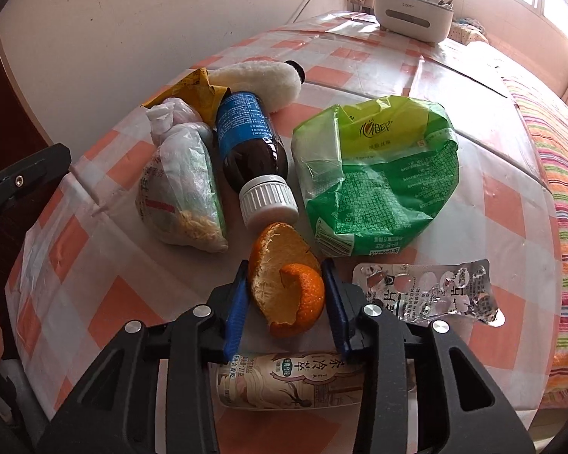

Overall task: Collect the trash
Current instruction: 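Grasp the orange peel with the right tool while the left tool reaches the clear snack bag, then grasp the clear plastic snack bag with the left tool while the right tool lifts the orange peel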

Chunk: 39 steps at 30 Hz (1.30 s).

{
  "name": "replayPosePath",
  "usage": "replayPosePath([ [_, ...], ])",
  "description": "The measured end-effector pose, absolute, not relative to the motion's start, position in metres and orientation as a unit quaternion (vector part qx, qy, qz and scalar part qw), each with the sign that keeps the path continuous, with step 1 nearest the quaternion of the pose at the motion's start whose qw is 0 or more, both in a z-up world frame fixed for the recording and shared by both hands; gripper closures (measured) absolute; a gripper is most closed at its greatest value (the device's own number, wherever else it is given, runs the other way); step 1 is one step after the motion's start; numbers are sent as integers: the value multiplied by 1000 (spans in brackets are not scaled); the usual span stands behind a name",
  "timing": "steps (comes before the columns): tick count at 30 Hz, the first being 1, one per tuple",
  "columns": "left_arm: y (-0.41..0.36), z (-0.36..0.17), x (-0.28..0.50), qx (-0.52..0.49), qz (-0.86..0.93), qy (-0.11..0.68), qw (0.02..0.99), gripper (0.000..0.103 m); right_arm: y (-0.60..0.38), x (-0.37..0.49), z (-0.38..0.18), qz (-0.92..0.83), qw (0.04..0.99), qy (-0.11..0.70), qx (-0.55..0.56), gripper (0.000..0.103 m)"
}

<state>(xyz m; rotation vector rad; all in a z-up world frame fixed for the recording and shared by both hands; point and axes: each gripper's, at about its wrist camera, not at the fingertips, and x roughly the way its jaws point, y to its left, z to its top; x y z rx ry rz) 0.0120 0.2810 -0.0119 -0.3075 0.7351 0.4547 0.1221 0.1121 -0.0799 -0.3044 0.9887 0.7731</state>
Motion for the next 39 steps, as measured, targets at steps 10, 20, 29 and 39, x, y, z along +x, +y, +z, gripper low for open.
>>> replayPosePath([
  [10,262,-19,36,-149,179,375,897,27,83,116,-63,368,811,444,-98,75],
  [20,240,-30,78,-141,158,401,891,27,68,102,-49,377,819,423,-87,75],
  [29,238,-50,101,-143,168,430,875,47,45,106,-44,370,825,420,-68,75],
  [39,214,-23,73,-109,166,371,907,64,20,98,-27,349,852,384,-71,75],
])
